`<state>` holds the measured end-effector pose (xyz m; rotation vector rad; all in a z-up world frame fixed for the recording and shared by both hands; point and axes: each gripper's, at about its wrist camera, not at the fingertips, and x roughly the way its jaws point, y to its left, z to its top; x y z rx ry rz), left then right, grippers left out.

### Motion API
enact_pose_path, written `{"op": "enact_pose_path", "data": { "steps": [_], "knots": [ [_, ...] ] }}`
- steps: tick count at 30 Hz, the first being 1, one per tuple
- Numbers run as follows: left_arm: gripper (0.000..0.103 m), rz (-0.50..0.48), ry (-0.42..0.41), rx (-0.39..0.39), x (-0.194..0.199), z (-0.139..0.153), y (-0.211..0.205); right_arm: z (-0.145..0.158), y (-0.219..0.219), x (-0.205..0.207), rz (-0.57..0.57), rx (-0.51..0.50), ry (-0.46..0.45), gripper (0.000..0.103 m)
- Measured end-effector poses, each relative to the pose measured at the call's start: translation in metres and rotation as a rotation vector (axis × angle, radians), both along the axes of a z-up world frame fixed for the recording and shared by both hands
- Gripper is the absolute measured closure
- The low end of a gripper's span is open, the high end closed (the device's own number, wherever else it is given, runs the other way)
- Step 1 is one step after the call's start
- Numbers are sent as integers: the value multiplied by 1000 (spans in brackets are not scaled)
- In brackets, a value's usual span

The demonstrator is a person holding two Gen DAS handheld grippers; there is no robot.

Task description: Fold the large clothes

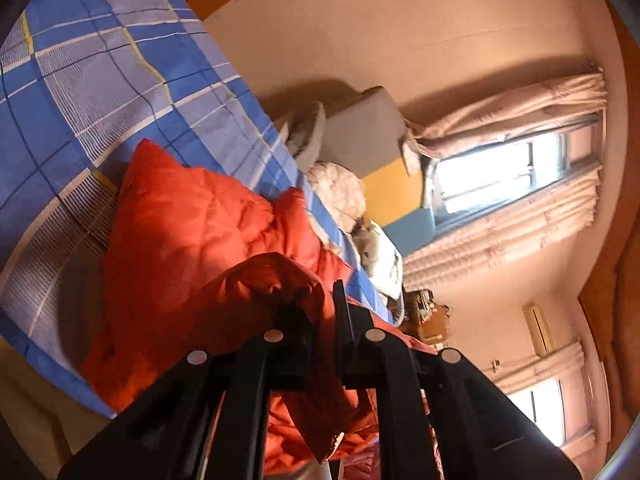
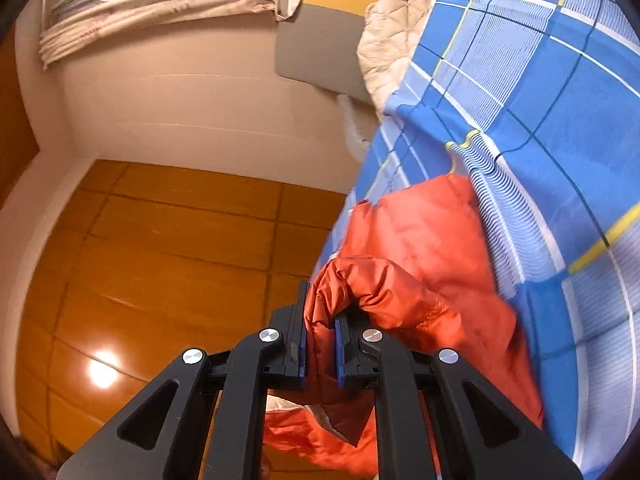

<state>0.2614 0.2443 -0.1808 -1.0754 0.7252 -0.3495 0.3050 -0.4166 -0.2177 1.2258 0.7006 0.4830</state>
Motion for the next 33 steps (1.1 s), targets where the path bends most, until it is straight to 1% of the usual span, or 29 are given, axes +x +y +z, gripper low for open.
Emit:
{"op": "enact_pose_path", "data": {
  "steps": [1, 4, 7, 8, 9, 10, 11, 12, 13, 14, 15, 16, 17, 18, 19, 21, 22, 23, 24, 25, 27, 28, 29, 31, 32, 33],
  "knots": [
    [94, 7, 3, 6, 4, -3, -1, -4, 0, 4, -4, 1, 7, 93],
    [94, 30, 2, 111, 15, -3, -6, -10, 3, 16, -21, -3, 26, 93],
    [90, 57, 10, 188, 27, -5, -11, -9, 8, 27, -48, -76, 37, 93],
    [90, 67, 16, 196, 30, -8, -12, -8, 12, 31, -58, -118, 44, 92],
    [88, 75, 20, 202, 34, -11, -12, -8, 15, 34, -66, -143, 51, 89],
    [86, 85, 23, 208, 38, -14, -13, -8, 19, 38, -77, -167, 56, 88],
    [74, 95, 21, 201, 39, -16, -11, -7, 23, 42, -80, -195, 53, 84],
    [52, 111, 12, 178, 40, -18, -10, -4, 27, 45, -78, -234, 48, 78],
    [34, 127, 3, 158, 40, -20, -8, -2, 31, 48, -74, -268, 41, 74],
    [29, 171, -16, 122, 37, -21, -3, 1, 34, 50, -72, -290, 33, 66],
    [24, 210, -27, 96, 34, -21, 2, 6, 37, 49, -68, -318, 13, 54],
    [22, 231, -29, 84, 32, -21, 6, 10, 39, 49, -67, -328, -7, 49],
    [22, 256, -22, 81, 30, -21, 11, 15, 40, 47, -69, -330, -36, 38],
    [22, 273, -1, 104, 28, -19, 14, 18, 41, 46, -74, -337, -55, 31],
    [22, 273, 9, 126, 27, -18, 13, 22, 40, 44, -81, -351, -70, 30],
    [22, 260, 6, 199, 21, -12, 7, 27, 37, 41, -91, -369, -92, 30],
    [22, 259, 1, 229, 17, -9, 4, 28, 35, 40, -104, -378, -89, 30],
    [22, 259, -5, 276, 12, -5, -1, 30, 34, 39, -112, -389, -83, 30],
    [22, 259, -12, 324, 5, -2, -7, 32, 33, 35, -116, -408, -78, 30],
    [22, 255, -16, 355, 0, 0, -11, 36, 33, 30, -117, -437, -77, 30],
    [22, 244, -24, 432, -10, 5, -24, 44, 41, 23, -109, -528, -71, 30],
    [22, 240, -35, 494, -17, 10, -35, 48, 49, 20, -96, -595, -63, 30],
    [22, 236, -34, 539, -21, 13, -41, 53, 60, 15, -77, -689, -56, 30],
    [23, 210, -18, 666, -27, 18, -65, 59, 80, 7, -48, -818, -77, 30],
    [23, 201, -15, 704, -30, 22, -72, 62, 93, 4, -27, -904, -92, 32],
    [27, 193, -4, 771, -31, 26, -85, 62, 101, 0, -21, -973, -95, 35]
  ]
}}
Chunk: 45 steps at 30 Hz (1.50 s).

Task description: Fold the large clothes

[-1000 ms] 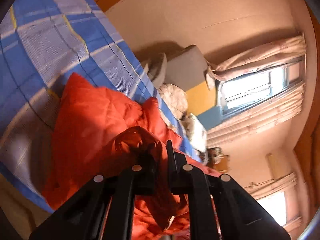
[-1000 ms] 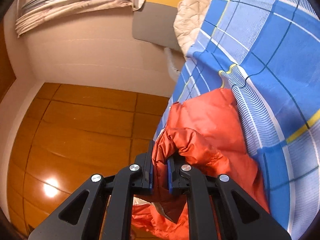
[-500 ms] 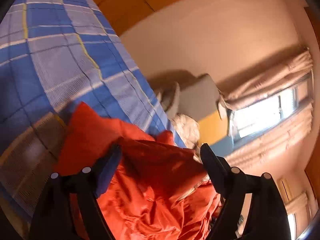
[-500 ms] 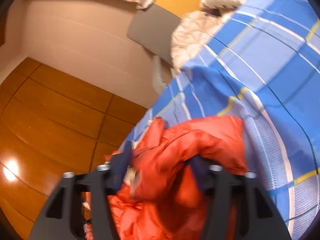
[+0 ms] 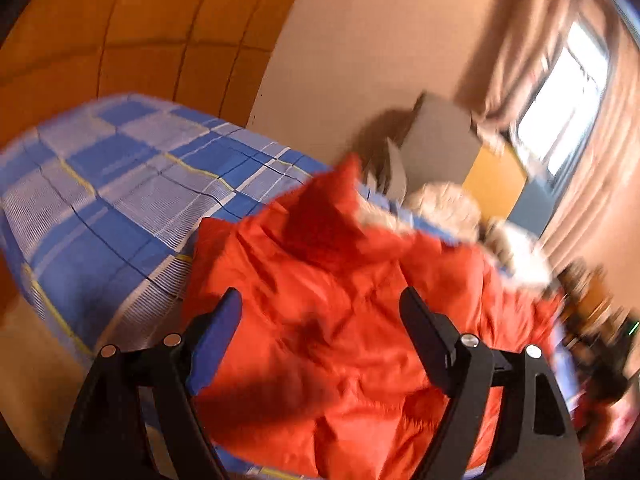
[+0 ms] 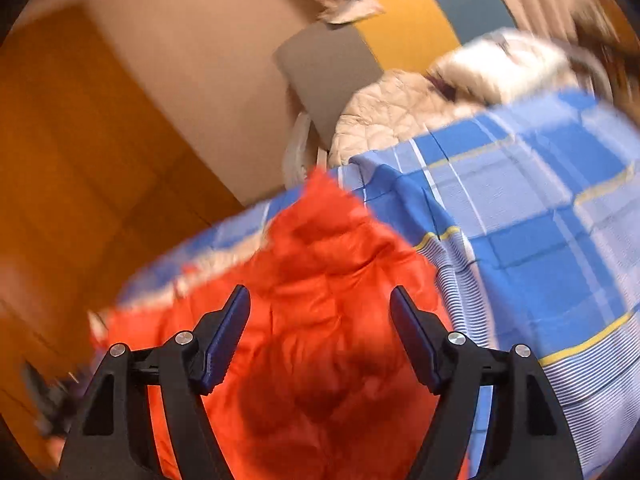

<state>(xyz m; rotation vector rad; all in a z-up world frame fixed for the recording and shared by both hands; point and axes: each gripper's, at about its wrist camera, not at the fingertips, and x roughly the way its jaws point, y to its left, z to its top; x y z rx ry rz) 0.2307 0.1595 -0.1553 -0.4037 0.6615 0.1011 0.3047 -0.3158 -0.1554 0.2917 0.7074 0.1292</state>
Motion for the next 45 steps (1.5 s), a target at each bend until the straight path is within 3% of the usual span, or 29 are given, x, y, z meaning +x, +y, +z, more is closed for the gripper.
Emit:
{"op": "enact_pose_path", "data": {
  "steps": [3, 6, 8, 11, 13, 20, 21, 22, 24, 25, 26, 28, 30, 37, 45],
  "knots": [
    [32, 3, 49, 172, 1, 9, -31, -2, 25, -4, -24, -207, 22, 39],
    [36, 70, 57, 416, 5, 19, -61, -9, 36, 0, -64, -304, 51, 41],
    [35, 59, 50, 474, 7, 23, -76, -13, 42, 1, -59, -315, 54, 41],
    [30, -12, 24, 434, 9, 29, -92, -22, 56, 3, -6, -315, 63, 41],
    [29, -45, 15, 451, 12, 30, -102, -26, 67, 8, 19, -342, 66, 41],
    [28, -181, 99, 442, 36, 15, -130, -38, 99, 30, 80, -438, 108, 41],
    [30, -181, 109, 445, 42, 10, -130, -41, 100, 33, 85, -445, 114, 42],
    [46, -184, 124, 444, 49, 5, -128, -44, 101, 37, 92, -445, 121, 47],
    [68, -209, 179, 424, 62, -10, -125, -47, 101, 40, 88, -441, 123, 70],
    [78, -217, 187, 404, 64, -14, -124, -46, 101, 40, 88, -437, 118, 76],
    [83, -219, 192, 390, 66, -16, -124, -46, 99, 39, 86, -422, 111, 87],
    [95, -217, 188, 385, 65, -14, -124, -42, 94, 38, 84, -381, 100, 95],
    [98, -210, 156, 384, 61, 0, -123, -35, 92, 38, 86, -361, 84, 100],
    [99, -179, 97, 348, 82, 33, -111, -6, 91, 52, 76, -311, 24, 102],
    [98, -178, 205, 382, 126, -19, -109, -36, 101, 89, 86, -383, 98, 102]
  ]
}}
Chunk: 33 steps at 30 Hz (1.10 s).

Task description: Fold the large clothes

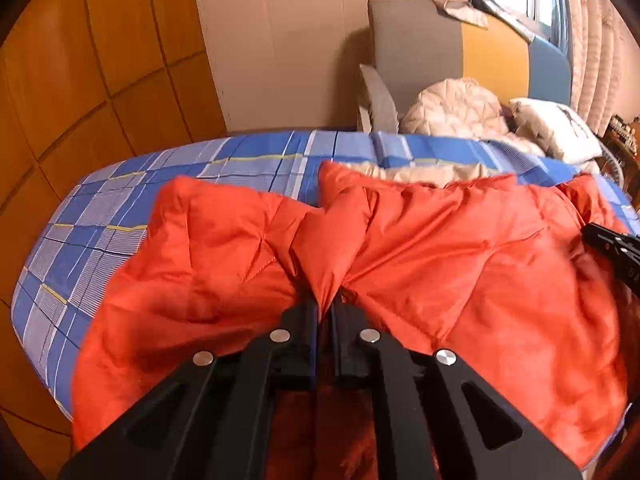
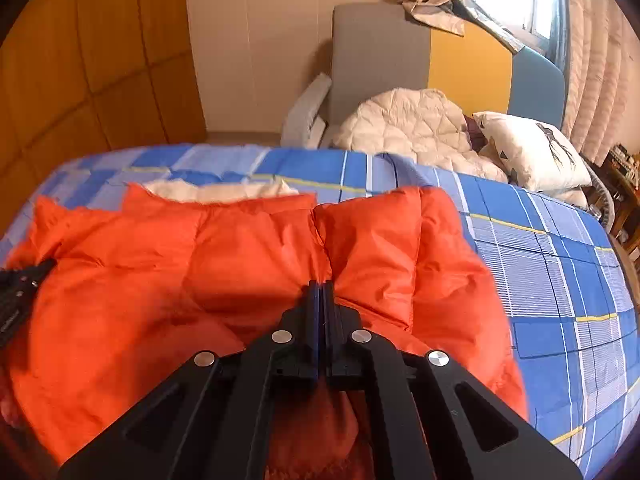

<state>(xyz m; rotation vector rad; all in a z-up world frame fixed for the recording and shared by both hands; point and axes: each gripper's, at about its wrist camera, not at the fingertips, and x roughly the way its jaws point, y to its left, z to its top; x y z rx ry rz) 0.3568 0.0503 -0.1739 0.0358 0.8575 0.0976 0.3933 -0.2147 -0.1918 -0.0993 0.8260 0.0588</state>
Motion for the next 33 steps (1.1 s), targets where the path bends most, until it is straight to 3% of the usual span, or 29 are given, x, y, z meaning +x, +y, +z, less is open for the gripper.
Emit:
{"op": "enact_pose_path", "data": {
  "steps": [9, 14, 17, 19, 21, 29, 33],
  "knots": [
    [89, -5, 28, 36, 19, -22, -7, -36, 11, 24, -26, -140, 44, 102],
    [83, -12, 39, -22, 20, -22, 2, -44, 8, 29, -22, -144, 48, 102],
    [74, -23, 34, -30, 10, -13, 10, -46, 6, 28, -14, -134, 44, 102],
    [58, -9, 1, -25, -2, -1, 20, -46, 4, 28, -11, -126, 44, 102],
    [54, -9, -32, -33, -13, 9, 28, -45, 4, 28, -7, -122, 45, 102],
    [59, 21, -122, 73, -49, 26, 39, -45, 3, 29, -6, -112, 49, 102],
    [63, 107, -62, 151, -30, 4, 60, -43, 2, 30, -6, -107, 56, 102]
  ]
}}
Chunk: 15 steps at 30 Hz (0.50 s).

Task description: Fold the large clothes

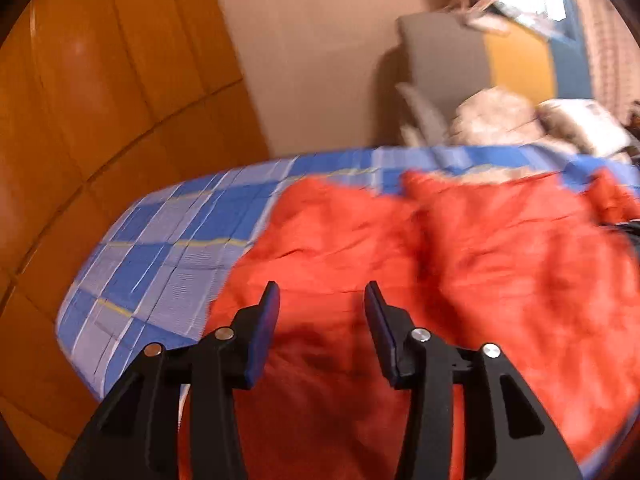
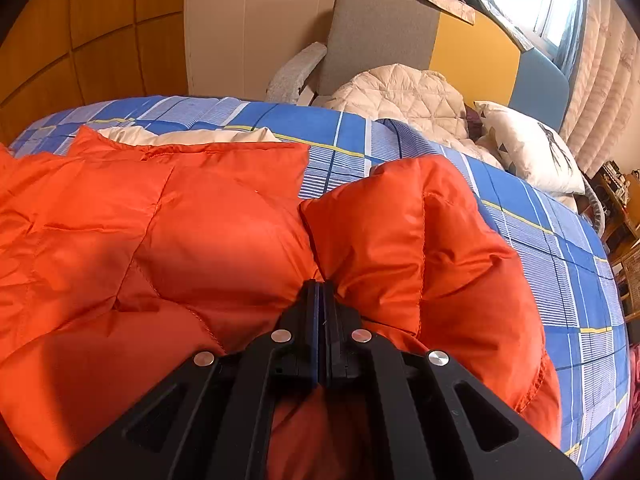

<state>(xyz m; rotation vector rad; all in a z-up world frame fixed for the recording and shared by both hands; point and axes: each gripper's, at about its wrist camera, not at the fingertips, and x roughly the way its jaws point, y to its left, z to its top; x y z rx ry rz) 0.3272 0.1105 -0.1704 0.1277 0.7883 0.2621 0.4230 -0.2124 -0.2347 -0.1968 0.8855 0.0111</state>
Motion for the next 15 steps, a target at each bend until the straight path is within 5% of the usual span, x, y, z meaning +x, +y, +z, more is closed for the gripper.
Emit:
{"op": "enact_pose_path", "data": {
  "steps": [6, 15],
  "knots": [
    [63, 74, 83, -32, 29, -43, 24, 7, -7, -5, 6, 28, 14, 102],
    [63, 76, 78, -13, 24, -46, 18, 42, -31, -50, -35, -12, -91, 102]
  ]
}}
